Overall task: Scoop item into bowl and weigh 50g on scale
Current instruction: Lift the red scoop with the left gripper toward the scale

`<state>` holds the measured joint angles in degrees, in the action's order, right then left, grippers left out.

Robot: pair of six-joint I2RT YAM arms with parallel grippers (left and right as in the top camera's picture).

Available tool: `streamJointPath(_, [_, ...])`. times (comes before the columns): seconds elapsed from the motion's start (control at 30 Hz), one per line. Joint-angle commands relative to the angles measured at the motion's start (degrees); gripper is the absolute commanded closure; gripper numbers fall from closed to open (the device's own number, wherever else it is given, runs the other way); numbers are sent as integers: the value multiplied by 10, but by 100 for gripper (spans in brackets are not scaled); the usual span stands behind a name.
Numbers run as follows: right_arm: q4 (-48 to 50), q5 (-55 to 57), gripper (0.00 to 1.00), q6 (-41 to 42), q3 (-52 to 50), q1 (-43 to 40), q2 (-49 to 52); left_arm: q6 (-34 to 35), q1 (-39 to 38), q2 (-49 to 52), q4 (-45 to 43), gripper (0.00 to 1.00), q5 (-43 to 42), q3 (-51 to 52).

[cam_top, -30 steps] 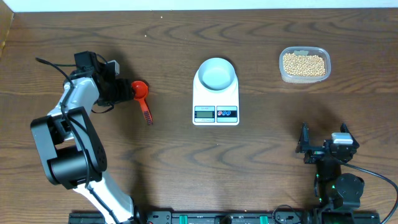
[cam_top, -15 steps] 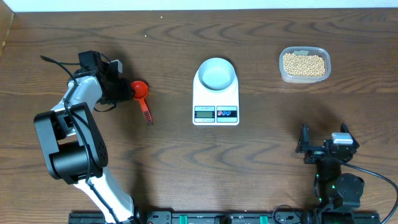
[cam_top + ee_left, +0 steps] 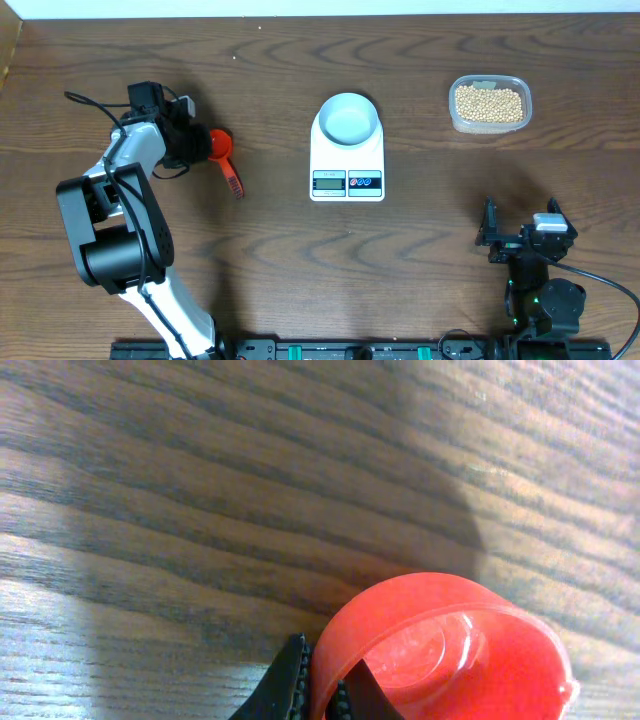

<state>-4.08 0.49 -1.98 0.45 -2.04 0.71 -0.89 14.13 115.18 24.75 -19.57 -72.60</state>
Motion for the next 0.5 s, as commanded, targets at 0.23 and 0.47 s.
streamJointPath(0.23, [-2, 5, 1, -4, -1, 4, -3, 122, -2, -128, 21, 93, -23, -4])
streamJointPath(0.47, [-2, 5, 1, -4, -1, 4, -3, 181, -36, -252, 101, 93, -23, -4])
